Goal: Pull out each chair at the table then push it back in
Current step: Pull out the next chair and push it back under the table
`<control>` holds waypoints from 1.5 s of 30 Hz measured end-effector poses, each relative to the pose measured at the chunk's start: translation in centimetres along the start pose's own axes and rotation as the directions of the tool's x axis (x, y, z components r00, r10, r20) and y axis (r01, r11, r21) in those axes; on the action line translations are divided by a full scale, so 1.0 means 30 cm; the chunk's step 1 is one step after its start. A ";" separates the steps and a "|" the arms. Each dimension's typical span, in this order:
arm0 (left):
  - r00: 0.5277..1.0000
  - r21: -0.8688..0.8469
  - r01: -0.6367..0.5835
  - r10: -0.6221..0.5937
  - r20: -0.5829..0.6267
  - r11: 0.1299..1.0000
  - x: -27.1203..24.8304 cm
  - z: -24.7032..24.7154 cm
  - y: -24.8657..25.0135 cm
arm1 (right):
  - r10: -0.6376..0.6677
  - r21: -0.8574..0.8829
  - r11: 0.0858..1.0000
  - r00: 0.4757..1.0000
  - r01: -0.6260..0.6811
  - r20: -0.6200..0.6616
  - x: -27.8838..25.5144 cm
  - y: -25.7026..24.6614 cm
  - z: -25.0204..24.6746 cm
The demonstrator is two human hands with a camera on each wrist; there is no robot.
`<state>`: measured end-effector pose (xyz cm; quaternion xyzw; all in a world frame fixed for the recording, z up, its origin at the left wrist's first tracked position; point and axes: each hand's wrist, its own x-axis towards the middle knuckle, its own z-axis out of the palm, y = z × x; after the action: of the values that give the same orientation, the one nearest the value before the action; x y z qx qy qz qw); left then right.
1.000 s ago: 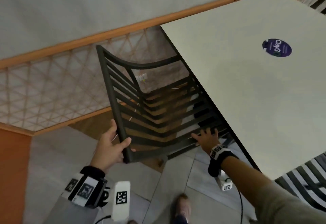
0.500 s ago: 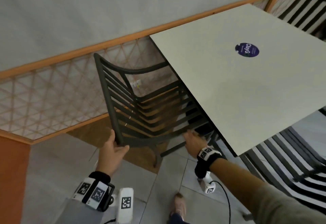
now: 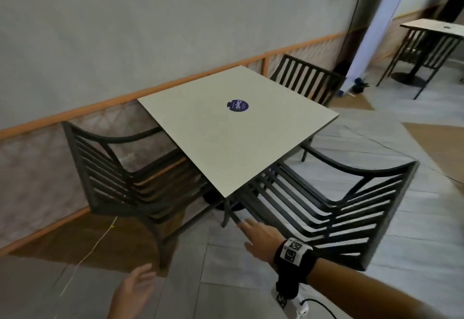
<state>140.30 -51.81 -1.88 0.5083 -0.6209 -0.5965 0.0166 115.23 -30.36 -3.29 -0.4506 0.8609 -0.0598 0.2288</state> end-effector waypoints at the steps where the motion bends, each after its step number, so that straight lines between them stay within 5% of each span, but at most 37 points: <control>1: 1.000 -0.033 0.002 -0.002 0.014 0.999 -0.010 0.047 0.008 | 0.023 0.012 1.000 0.999 -0.023 -0.031 -0.044 0.046 -0.048; 7: 0.984 -0.141 0.000 0.025 0.178 0.990 -0.053 0.413 0.172 | 0.150 0.015 0.989 0.971 -0.150 -0.187 -0.250 0.445 -0.342; 12: 0.968 -0.170 0.031 0.012 0.251 0.985 -0.015 0.794 0.277 | 0.307 0.051 0.952 0.939 -0.303 -0.155 -0.333 0.903 -0.524; 20: 0.982 -0.221 0.167 -0.141 0.128 0.961 0.018 1.296 0.426 | 0.354 -0.029 0.935 0.935 -0.354 -0.006 -0.183 1.415 -0.664; 30: 0.935 -0.214 0.299 -0.331 -0.131 0.930 0.325 1.460 0.428 | 0.332 -0.040 0.943 0.934 -0.329 0.131 0.278 1.640 -0.667; 36: 0.851 -0.094 0.429 -0.437 -0.291 0.899 0.517 1.481 0.399 | 0.313 -0.126 0.948 0.930 -0.292 0.191 0.519 1.766 -0.598; 40: 0.825 -0.102 0.487 -0.495 -0.272 0.867 0.542 1.527 0.336 | 0.330 -0.142 0.942 0.921 -0.305 0.207 0.616 1.878 -0.491; 45: 0.875 -0.040 0.446 -0.444 -0.193 0.894 0.531 1.588 0.182 | 0.420 -0.161 0.906 0.879 -0.391 0.226 0.668 1.990 -0.331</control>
<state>99.38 -28.93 -20.78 0.6939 -0.4845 -0.5292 -0.0611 56.30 -12.45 -19.75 -0.2760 0.9012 0.0959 0.3200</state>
